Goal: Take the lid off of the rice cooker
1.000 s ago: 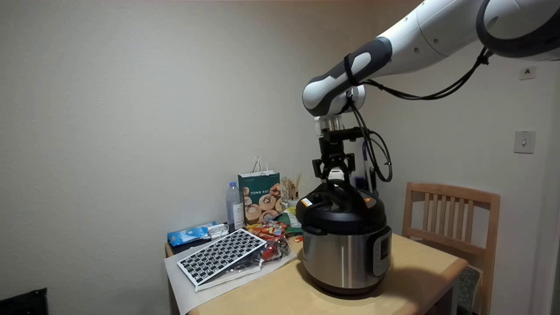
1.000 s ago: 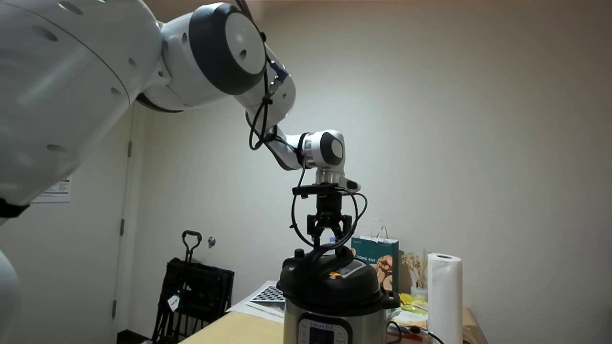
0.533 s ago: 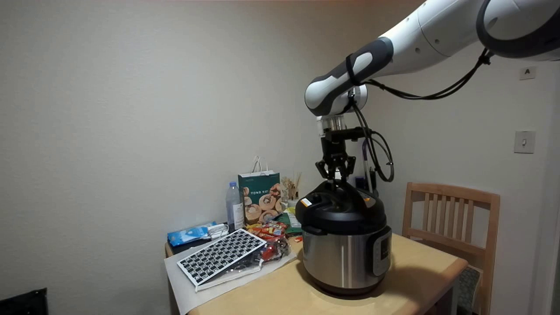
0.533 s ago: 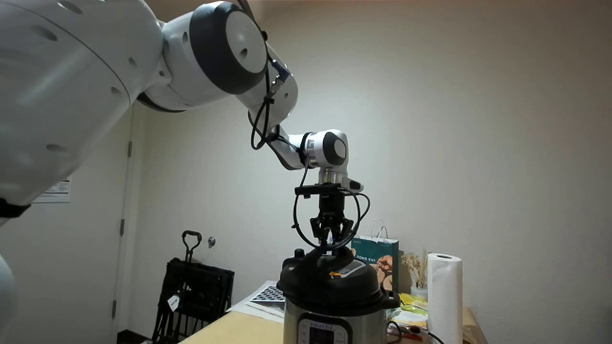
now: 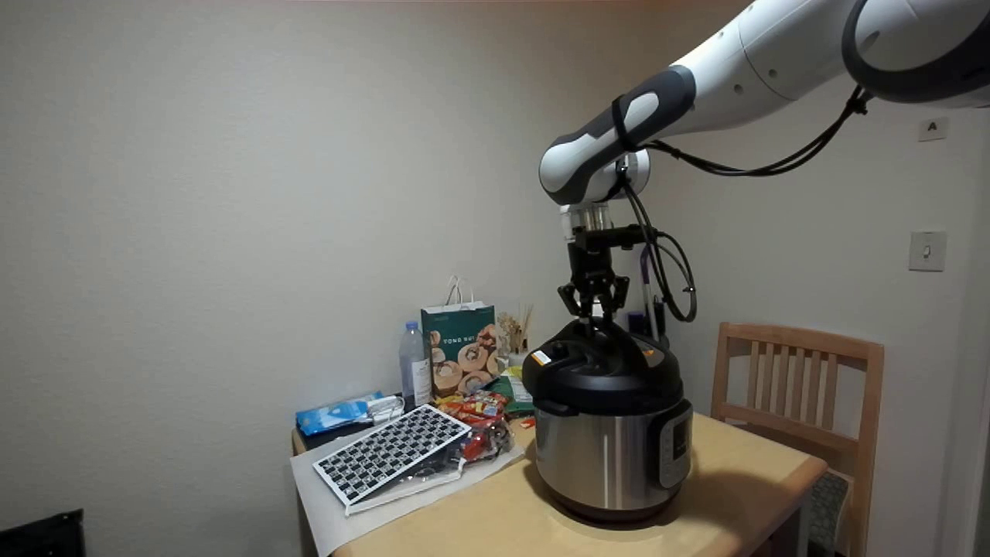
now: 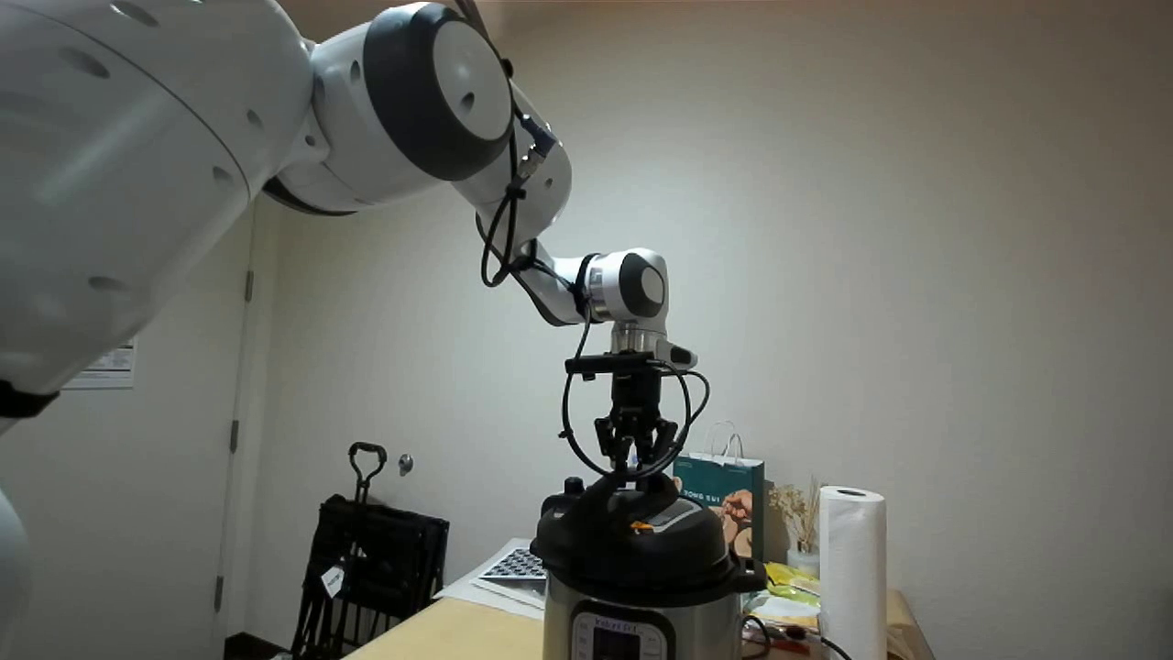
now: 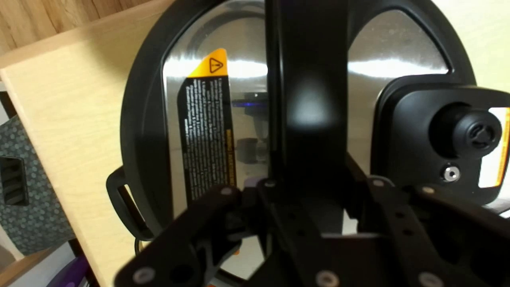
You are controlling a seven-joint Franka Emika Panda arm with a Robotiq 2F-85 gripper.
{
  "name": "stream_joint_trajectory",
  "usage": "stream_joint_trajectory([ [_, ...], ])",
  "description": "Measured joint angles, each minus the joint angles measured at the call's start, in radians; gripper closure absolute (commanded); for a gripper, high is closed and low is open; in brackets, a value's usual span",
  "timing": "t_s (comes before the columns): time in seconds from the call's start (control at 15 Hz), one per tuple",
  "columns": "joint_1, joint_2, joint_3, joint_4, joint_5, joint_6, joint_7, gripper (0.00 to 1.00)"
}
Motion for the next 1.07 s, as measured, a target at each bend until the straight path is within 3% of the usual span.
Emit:
stream_joint_trajectory([
  [0.67,-0.026,-0.003,0.001,-0.006,0.088,-0.002,-0.001,0.89],
  [0.73,-0.026,-0.003,0.001,-0.006,0.088,-0.001,0.0,0.39],
  [0.8,-0.025,-0.003,0.0,-0.006,0.087,-0.001,0.003,0.37],
  [0.87,-0.021,-0.004,-0.002,-0.006,0.077,0.0,0.011,0.57],
  [0.93,-0.02,-0.003,-0.001,-0.005,0.076,-0.001,0.013,0.25],
  [1.07,-0.019,-0.001,0.001,-0.004,0.076,-0.001,0.013,0.14],
])
